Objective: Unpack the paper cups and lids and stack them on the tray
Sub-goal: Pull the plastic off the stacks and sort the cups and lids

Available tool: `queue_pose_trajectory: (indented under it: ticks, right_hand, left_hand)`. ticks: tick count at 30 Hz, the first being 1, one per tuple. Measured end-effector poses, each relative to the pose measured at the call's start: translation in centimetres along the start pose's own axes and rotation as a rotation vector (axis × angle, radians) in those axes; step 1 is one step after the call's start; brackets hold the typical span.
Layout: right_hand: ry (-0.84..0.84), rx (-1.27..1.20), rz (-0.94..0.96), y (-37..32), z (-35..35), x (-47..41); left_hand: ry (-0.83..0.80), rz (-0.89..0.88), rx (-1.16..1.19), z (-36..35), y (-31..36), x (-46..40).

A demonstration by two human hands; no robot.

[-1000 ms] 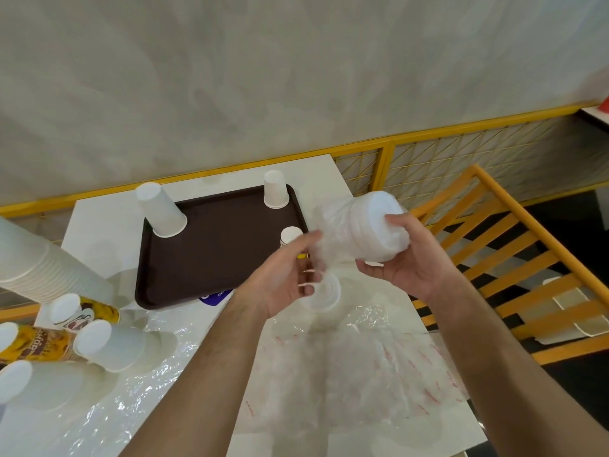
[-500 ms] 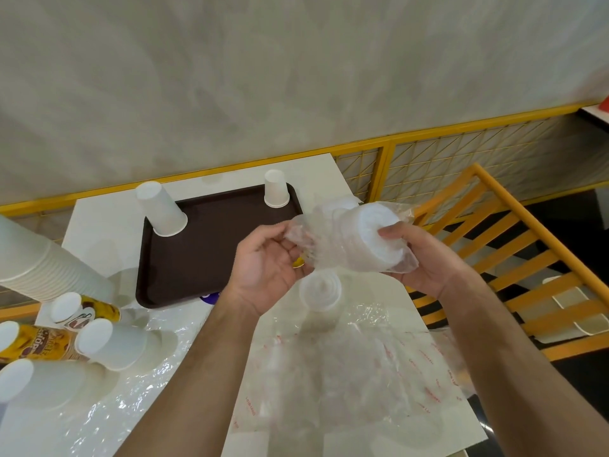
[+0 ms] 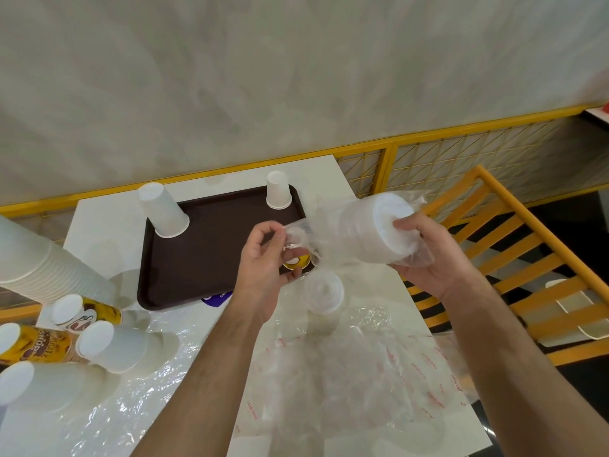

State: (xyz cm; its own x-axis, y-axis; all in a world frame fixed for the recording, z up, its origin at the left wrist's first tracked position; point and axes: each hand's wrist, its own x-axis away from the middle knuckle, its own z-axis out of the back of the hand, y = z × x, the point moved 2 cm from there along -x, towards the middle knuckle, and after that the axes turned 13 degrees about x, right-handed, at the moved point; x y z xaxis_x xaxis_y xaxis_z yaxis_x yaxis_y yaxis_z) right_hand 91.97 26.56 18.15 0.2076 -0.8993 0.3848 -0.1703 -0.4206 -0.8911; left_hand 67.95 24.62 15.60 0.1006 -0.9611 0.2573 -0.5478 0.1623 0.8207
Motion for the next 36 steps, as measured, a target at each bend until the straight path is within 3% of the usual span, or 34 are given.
queue_pose_trajectory:
  ticks: [5, 9, 15, 20, 23, 26, 29, 31, 36]
  right_hand:
    - [0.035, -0.102, 0.029, 0.2, -0.3, -0.2]
    - [0.049, -0.083, 0.025, 0.1, -0.3, -0.4]
    - [0.043, -0.013, 0.031, -0.1, -0.4, -0.5]
    - [0.057, -0.099, 0.02, 0.1, -1.0, -0.7]
    - [0.043, -0.132, 0.021, 0.0, -1.7, -0.8]
    - [0.023, -0.138, 0.057, -0.2, -2.4, -0.9]
    - [-0.02, -0.061, 0.101, -0.5, -3.0, -1.0]
    - [-0.028, -0.04, 0.119, -0.5, -3.3, -1.1]
    - [-0.011, 0.0, 0.171, -0.5, -3.4, -1.2]
  left_hand:
    - [0.072, 0.228, 0.302, -0.7, -0.9, 0.7]
    - [-0.047, 0.363, 0.199, -1.5, -0.9, 1.3]
    - [-0.143, 0.18, 0.15, -1.7, -0.2, 1.3]
    - [-0.325, 0.07, 0.297, -1.6, 0.2, 1.4]
    - [-0.376, 0.21, 0.459, -2.1, 0.3, 1.8]
    - [-0.281, 0.408, 0.617, -2.6, -0.7, 2.0]
    - [-0.225, 0.535, 0.471, -3.3, -2.2, 2.1]
    - [-0.246, 0.494, 0.31, -3.5, -2.4, 1.9]
    - [-0.256, 0.348, 0.205, -2.8, -1.1, 1.0]
